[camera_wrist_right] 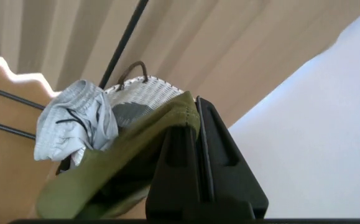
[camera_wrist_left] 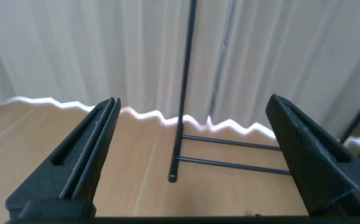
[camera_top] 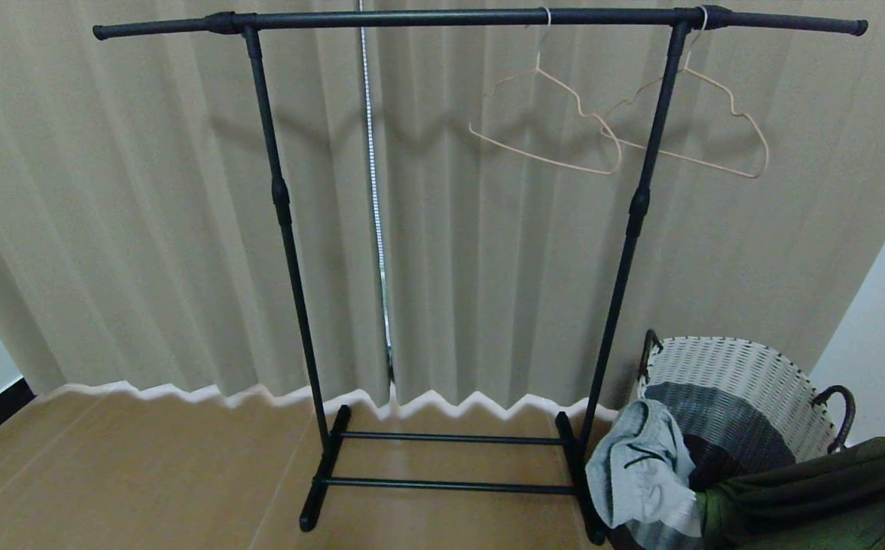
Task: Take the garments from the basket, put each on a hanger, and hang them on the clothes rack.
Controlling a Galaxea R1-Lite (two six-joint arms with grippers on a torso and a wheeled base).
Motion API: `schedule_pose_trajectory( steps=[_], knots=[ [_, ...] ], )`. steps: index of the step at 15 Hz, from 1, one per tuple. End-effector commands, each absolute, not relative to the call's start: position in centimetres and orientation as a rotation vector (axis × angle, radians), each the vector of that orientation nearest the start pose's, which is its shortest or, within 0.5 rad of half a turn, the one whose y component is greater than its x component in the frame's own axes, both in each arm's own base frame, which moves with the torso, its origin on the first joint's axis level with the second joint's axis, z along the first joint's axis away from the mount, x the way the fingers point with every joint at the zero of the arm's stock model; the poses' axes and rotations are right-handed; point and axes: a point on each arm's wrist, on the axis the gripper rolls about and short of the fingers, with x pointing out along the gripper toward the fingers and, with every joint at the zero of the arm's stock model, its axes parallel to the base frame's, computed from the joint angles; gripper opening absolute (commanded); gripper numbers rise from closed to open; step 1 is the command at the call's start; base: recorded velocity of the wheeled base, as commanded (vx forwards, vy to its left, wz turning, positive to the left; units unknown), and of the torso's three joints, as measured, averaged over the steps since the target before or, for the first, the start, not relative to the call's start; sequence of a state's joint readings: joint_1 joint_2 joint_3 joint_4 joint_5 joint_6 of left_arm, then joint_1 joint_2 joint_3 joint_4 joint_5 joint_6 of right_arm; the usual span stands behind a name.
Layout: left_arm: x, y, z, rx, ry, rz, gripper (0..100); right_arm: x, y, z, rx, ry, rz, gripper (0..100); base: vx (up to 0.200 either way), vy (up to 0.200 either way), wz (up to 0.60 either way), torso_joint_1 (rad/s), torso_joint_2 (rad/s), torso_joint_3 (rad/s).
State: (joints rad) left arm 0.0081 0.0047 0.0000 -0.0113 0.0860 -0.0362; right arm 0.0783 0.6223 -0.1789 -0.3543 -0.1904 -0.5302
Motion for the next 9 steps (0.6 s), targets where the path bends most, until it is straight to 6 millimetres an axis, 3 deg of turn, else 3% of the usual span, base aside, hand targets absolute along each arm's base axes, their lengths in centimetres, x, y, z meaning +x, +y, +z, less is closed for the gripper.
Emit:
schedule_pose_trajectory(
  steps=[1,5,9],
  knots=[
    [-2.3,0.2,7.7,-0.037,-0.009,0.090,100,4.9,0.0,15.9,-0.542,0.116,-0.073,0,0.000,0.000,0.00,0.000,0.00,0.000],
    [-2.2,0.1,7.7,-0.022,-0.005,0.081,100,5.3,0.2,16.5,-0.539,0.099,-0.022,0,0.000,0.000,0.00,0.000,0.00,0.000],
    [-2.4,0.0,8.3,-0.019,-0.042,0.021,100,7.5,1.4,19.2,-0.506,0.063,0.113,0,0.000,0.000,0.00,0.000,0.00,0.000]
  ],
)
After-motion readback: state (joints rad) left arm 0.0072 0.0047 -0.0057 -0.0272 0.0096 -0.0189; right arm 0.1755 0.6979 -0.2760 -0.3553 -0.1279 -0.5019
